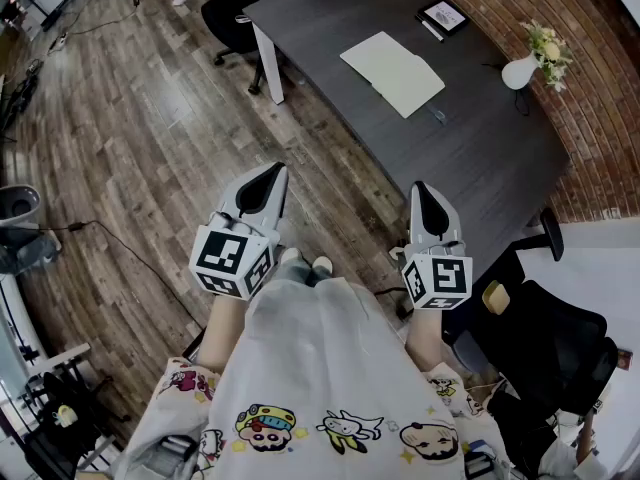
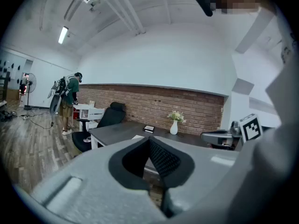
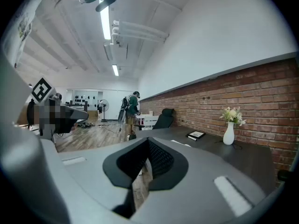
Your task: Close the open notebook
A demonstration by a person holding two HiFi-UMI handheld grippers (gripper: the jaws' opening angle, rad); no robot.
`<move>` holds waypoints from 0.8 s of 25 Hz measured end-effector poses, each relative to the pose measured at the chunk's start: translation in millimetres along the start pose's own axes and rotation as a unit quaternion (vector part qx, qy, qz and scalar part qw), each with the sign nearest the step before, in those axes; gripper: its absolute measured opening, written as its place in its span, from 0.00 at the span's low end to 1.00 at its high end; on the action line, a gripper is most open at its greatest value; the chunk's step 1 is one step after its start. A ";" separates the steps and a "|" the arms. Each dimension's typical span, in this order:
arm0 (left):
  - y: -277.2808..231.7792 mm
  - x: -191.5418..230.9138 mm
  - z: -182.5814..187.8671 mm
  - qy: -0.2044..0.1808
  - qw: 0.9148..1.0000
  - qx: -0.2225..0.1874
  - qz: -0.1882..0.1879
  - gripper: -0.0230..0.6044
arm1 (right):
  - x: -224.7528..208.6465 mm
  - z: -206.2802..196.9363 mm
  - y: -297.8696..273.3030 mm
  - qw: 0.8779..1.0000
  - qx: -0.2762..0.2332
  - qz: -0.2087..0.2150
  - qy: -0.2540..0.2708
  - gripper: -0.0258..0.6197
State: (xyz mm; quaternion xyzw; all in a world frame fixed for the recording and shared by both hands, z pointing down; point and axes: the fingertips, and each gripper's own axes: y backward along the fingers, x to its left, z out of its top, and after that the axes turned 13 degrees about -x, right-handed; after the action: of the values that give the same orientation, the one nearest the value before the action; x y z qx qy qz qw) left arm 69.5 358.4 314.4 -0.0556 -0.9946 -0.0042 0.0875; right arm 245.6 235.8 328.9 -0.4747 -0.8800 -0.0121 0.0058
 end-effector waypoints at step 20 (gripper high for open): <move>15.6 5.2 3.2 0.014 0.999 -0.025 0.035 0.10 | 9.6 -4.0 -1.1 0.999 0.001 0.044 -0.026 0.17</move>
State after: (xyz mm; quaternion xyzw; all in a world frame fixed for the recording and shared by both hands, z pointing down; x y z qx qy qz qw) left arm 65.6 374.5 312.2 -0.0922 -0.9903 -0.0268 0.1001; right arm 239.4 243.1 333.1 -0.5133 -0.8581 0.0010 -0.0162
